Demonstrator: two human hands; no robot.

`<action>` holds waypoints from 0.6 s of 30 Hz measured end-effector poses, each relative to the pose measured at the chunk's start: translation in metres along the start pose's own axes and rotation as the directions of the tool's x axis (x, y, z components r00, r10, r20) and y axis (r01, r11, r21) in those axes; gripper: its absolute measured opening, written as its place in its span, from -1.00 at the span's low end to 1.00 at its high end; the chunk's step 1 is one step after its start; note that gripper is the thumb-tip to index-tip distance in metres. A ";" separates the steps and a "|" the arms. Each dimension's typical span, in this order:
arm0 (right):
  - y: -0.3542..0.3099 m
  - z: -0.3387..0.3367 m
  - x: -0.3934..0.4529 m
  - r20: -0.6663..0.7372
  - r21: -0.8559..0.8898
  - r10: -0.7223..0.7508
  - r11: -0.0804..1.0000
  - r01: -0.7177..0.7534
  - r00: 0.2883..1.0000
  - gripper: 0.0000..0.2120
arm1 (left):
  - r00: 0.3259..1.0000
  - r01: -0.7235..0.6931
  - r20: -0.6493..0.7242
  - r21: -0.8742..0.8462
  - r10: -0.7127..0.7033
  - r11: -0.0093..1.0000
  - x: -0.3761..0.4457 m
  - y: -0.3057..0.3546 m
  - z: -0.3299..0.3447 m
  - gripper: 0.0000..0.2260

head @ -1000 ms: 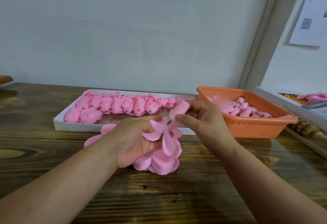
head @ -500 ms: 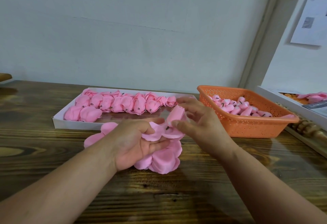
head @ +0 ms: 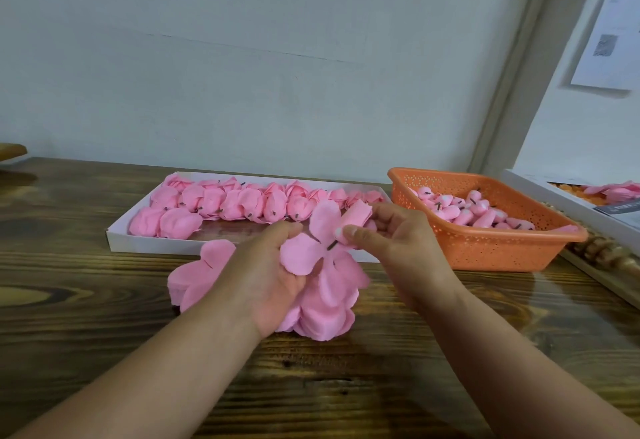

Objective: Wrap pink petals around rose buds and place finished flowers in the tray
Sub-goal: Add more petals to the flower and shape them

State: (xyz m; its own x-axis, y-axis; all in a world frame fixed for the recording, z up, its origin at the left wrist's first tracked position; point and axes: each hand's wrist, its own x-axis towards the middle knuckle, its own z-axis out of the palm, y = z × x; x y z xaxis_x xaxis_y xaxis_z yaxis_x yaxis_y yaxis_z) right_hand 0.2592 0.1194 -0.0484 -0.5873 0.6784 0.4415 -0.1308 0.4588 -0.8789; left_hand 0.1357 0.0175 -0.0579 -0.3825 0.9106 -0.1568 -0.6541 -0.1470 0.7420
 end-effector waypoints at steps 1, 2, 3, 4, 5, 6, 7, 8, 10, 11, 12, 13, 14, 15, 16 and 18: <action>-0.001 0.001 0.000 -0.014 -0.004 0.000 1.000 0.000 1.000 -0.92 | 1.000 -0.005 -0.024 -0.085 0.003 0.996 0.001 -0.001 0.001 -0.89; -0.001 0.002 0.000 -0.015 -0.009 0.001 1.000 -0.001 1.000 -0.90 | 0.999 -0.004 -0.036 -0.150 -0.002 0.989 0.002 -0.002 0.001 -0.88; -0.001 0.003 0.000 -0.014 -0.024 -0.004 1.000 0.003 1.000 -0.88 | 0.999 0.004 -0.034 -0.191 -0.011 0.982 0.001 -0.004 0.001 -0.79; -0.002 0.004 0.000 -0.009 -0.045 -0.009 0.999 0.009 1.000 -0.85 | 0.999 0.021 -0.028 -0.202 -0.027 0.979 0.001 -0.004 0.002 -0.69; -0.003 0.005 0.000 -0.004 -0.060 -0.014 0.998 0.014 1.000 -0.82 | 0.998 0.039 -0.034 -0.186 -0.046 0.982 0.000 -0.005 0.003 -0.64; -0.003 0.005 -0.001 -0.001 -0.068 -0.016 0.998 0.016 1.000 -0.81 | 0.997 0.056 -0.045 -0.156 -0.063 0.986 -0.001 -0.007 0.005 -0.64; -0.003 0.005 -0.001 -0.003 -0.073 -0.020 0.997 0.019 1.000 -0.81 | 0.995 0.068 -0.061 -0.119 -0.076 0.991 -0.003 -0.008 0.007 -0.68; -0.003 0.005 -0.002 -0.004 -0.081 -0.024 0.996 0.024 1.000 -0.82 | 0.993 0.078 -0.080 -0.072 -0.084 0.994 -0.004 -0.009 0.008 -0.77; -0.004 0.004 -0.003 0.004 -0.112 -0.036 0.993 0.036 0.999 -0.85 | 0.990 0.087 -0.113 0.026 -0.084 0.996 -0.003 -0.011 0.008 -0.95; -0.004 0.004 -0.003 0.013 -0.133 -0.044 0.990 0.045 0.999 -0.86 | 0.989 0.084 -0.124 0.062 -0.076 0.994 -0.002 -0.011 0.007 -0.96; -0.005 0.004 -0.004 0.024 -0.155 -0.048 0.987 0.051 0.999 -0.87 | 0.989 0.077 -0.133 0.094 -0.064 0.993 -0.002 -0.010 0.006 -0.95; -0.007 0.004 -0.004 0.035 -0.176 -0.051 0.983 0.056 0.998 -0.87 | 0.990 0.071 -0.133 0.117 -0.055 0.991 -0.001 -0.008 0.006 -0.94; -0.008 0.004 -0.004 0.044 -0.196 -0.054 0.979 0.061 0.998 -0.86 | 0.990 0.075 -0.126 0.128 -0.059 0.989 -0.002 -0.006 0.006 -0.92; -0.008 0.003 -0.004 0.050 -0.210 -0.060 0.975 0.069 0.997 -0.86 | 0.990 0.088 -0.121 0.131 -0.072 0.988 -0.003 -0.004 0.007 -0.92; -0.009 0.003 -0.004 0.058 -0.225 -0.067 0.971 0.078 0.996 -0.86 | 0.989 0.100 -0.123 0.130 -0.084 0.986 -0.003 -0.002 0.007 -0.92; -0.009 0.003 -0.004 0.077 -0.274 -0.082 0.956 0.100 0.994 -0.90 | 0.985 0.119 -0.139 0.117 -0.103 0.986 -0.004 0.000 0.007 -0.95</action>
State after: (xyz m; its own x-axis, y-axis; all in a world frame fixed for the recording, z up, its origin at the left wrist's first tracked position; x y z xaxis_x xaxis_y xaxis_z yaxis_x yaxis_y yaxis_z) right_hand 0.2603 0.1111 -0.0424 -0.6341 0.5922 0.4972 0.0350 0.6643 -0.7467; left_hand 0.1417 0.0161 -0.0524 -0.4005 0.8582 -0.3212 -0.6142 0.0087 0.7891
